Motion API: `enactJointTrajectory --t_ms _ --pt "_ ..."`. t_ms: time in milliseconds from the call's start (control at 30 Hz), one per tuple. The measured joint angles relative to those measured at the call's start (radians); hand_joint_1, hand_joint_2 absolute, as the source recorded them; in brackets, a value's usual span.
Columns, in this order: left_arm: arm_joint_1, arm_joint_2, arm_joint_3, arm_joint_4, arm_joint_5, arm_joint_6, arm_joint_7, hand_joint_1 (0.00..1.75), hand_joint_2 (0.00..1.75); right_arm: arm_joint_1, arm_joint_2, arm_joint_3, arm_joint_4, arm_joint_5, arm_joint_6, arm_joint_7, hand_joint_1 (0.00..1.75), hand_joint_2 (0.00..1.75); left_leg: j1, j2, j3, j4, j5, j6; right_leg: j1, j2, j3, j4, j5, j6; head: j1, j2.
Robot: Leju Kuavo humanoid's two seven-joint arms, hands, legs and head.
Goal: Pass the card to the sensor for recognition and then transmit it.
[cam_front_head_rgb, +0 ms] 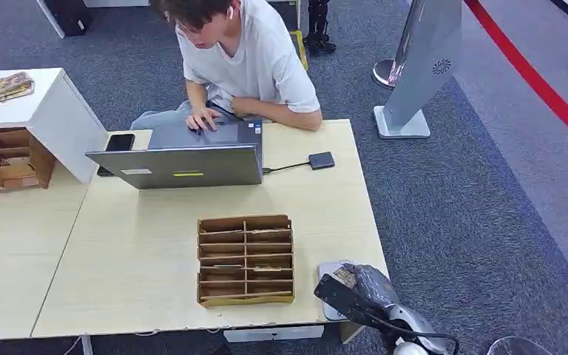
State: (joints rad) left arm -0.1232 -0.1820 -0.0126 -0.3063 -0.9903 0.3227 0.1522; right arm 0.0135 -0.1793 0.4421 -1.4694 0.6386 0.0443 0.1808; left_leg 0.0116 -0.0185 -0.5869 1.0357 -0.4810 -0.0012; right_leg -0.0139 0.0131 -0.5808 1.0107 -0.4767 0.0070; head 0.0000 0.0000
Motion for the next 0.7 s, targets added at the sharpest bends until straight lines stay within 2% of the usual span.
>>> enactJointTrajectory --t_ms 700 --pt "0.0 0.0 -0.005 0.0 -0.005 -0.009 0.008 0.0 0.0 0.0 0.034 -0.019 0.032 0.031 -0.024 0.019 1.75 1.75 0.0 0.0 0.0 0.0 0.0 0.0 0.0 0.0 0.001 0.0 0.0 0.0 0.0 0.0"
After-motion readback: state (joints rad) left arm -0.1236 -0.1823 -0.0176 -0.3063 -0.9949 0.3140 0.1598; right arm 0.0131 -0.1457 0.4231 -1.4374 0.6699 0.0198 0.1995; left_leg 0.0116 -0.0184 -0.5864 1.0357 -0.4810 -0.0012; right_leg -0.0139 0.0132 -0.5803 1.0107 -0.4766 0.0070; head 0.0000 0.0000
